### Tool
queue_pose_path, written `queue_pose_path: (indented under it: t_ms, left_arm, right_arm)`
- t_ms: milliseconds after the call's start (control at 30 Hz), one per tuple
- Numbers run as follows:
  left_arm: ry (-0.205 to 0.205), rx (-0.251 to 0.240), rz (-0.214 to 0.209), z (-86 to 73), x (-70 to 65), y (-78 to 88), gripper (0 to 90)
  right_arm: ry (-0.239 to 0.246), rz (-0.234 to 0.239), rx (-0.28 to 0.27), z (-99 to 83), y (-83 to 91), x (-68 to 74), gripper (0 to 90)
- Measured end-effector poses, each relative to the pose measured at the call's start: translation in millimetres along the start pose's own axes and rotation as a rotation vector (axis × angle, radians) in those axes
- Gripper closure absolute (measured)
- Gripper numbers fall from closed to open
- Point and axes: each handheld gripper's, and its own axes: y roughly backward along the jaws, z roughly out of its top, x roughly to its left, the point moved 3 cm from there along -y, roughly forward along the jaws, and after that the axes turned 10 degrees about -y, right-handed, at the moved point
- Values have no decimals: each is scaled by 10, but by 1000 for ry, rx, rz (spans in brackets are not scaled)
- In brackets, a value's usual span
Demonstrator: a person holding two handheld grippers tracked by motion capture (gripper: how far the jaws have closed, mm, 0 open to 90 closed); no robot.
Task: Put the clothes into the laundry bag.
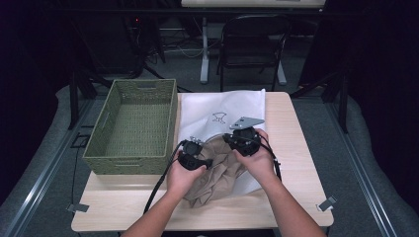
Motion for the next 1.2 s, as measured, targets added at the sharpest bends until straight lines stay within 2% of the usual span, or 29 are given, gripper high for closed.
queue_pose_path:
  t_ms: [267,367,500,700,967,1000,1033,1133,1200]
  left_arm:
    - [9,-22,44,81,-59,-92,517]
    - [-9,-21,76,75,-89,-132,490]
    - [-20,-28,85,80,-96,-113,474]
    - [-44,-44,112,88,-121,-22,453]
    - [-58,-89,110,92,-156,180,457]
    - [-58,-97,121,90,-166,209,461]
    - [-67,-95,148,82,-190,252,455]
    - [-83,-102,145,72,-210,311,461]
    - [-81,-123,125,71,-230,376,464]
  right_arm:
    - [-3,6,-1,2,-18,35,885]
    - [-7,6,-2,-1,-27,25,885]
    - [-11,6,-4,-1,-26,14,885]
    - [-17,-1,-9,-3,-21,-31,885]
    - [-29,-6,-12,-7,-28,-57,884]
    - [-34,-7,-14,-9,-29,-67,883]
    - [-35,-6,-16,-10,-29,-71,883]
    - [-37,-7,-18,-10,-31,-79,883]
    - [-39,-7,-17,-9,-28,-79,883]
